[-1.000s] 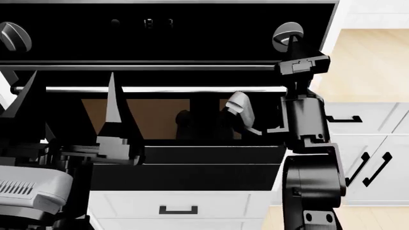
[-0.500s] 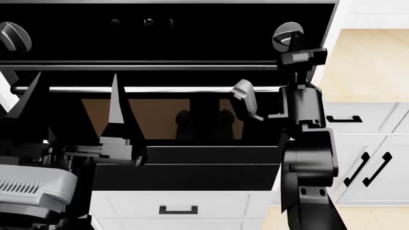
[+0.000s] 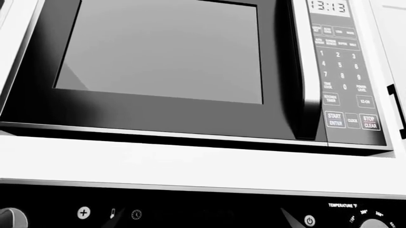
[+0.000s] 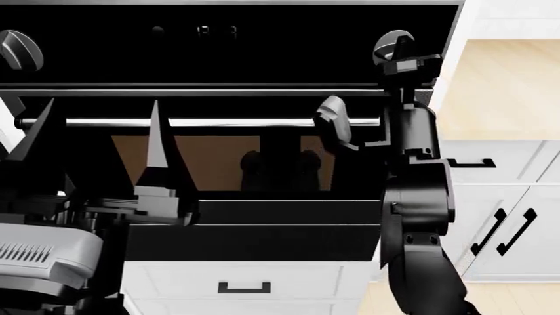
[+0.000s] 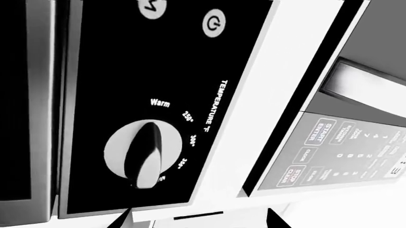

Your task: Preheat the oven by turning the temperature knob.

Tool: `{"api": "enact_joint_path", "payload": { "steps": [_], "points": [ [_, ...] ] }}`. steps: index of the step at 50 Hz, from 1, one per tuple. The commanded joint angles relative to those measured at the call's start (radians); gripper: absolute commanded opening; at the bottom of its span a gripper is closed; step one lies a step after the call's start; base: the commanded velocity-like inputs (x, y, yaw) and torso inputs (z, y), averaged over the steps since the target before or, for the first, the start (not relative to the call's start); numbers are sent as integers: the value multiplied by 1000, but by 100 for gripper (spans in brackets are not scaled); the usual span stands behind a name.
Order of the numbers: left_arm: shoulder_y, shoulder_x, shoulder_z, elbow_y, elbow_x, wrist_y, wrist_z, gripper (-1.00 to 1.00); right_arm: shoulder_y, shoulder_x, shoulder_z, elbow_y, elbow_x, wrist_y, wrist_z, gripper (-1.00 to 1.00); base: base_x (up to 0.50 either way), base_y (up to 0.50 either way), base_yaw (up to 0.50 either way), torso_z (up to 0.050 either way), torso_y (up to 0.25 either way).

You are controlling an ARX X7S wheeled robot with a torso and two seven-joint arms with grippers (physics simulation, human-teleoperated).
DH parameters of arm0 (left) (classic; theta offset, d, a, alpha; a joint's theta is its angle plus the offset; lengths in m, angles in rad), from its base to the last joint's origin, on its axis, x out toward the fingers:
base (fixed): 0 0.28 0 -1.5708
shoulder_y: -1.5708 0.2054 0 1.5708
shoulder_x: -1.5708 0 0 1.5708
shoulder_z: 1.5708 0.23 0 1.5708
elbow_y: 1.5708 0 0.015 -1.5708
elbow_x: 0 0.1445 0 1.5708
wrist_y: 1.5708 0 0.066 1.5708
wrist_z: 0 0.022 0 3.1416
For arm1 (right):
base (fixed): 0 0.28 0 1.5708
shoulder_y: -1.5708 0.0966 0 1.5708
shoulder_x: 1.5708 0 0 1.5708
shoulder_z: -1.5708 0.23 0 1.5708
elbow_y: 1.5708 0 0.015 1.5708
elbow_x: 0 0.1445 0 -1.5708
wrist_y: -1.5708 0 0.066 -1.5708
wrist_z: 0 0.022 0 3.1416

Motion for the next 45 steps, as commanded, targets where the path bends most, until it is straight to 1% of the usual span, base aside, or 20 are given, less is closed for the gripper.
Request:
{"api": "enact_joint_path", "payload": {
  "steps": [1,45],
  "points": [
    [-2,-6,-3,-1,-10,1,-4,100,36,-32,17,91,27,22,33,100,0,0,0,0,0],
    [-7,-20,4,-7,-20,11,-20,100,96,-45,-1,188,46,33,64,100,0,0,0,0,0]
  ]
}}
